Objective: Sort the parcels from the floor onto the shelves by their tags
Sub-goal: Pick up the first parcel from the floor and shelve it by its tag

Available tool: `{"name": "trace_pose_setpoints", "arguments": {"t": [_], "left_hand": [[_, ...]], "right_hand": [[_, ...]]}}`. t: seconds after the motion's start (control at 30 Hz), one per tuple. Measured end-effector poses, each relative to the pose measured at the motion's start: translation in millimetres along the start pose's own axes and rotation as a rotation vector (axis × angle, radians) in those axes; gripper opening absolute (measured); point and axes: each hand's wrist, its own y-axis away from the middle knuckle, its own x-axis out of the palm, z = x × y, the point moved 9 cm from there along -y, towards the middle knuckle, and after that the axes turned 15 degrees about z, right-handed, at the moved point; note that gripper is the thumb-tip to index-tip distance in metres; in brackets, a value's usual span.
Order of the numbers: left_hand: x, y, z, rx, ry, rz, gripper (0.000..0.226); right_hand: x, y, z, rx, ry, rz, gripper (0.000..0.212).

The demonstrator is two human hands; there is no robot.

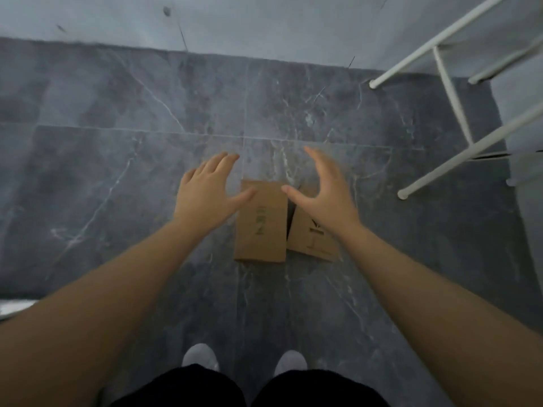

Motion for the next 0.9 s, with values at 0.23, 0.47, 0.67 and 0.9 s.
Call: {"name": "trace_pose_setpoints", "arguments": {"t": [0.23, 0.47, 0.67, 0.9], "left_hand": [[101, -61, 88, -0.083, -0.034, 0.056, 0.073], [185, -109, 116, -0.212, 0.533, 0.168, 0.079], [251, -101, 107, -0.302, 1.156, 0.264, 0.081], [267, -108, 103, -0.233, 1.479, 0.198, 0.066]], "right_hand": [[122, -77, -54, -0.098, 0.046, 0.129, 0.074], [166, -100, -120, 0.045, 0.052, -0.024, 0.089], [171, -91, -156, 0.075, -0.219, -0.058, 0.11], [179, -90, -176, 0.165, -0.459, -0.087, 0.111]]}}
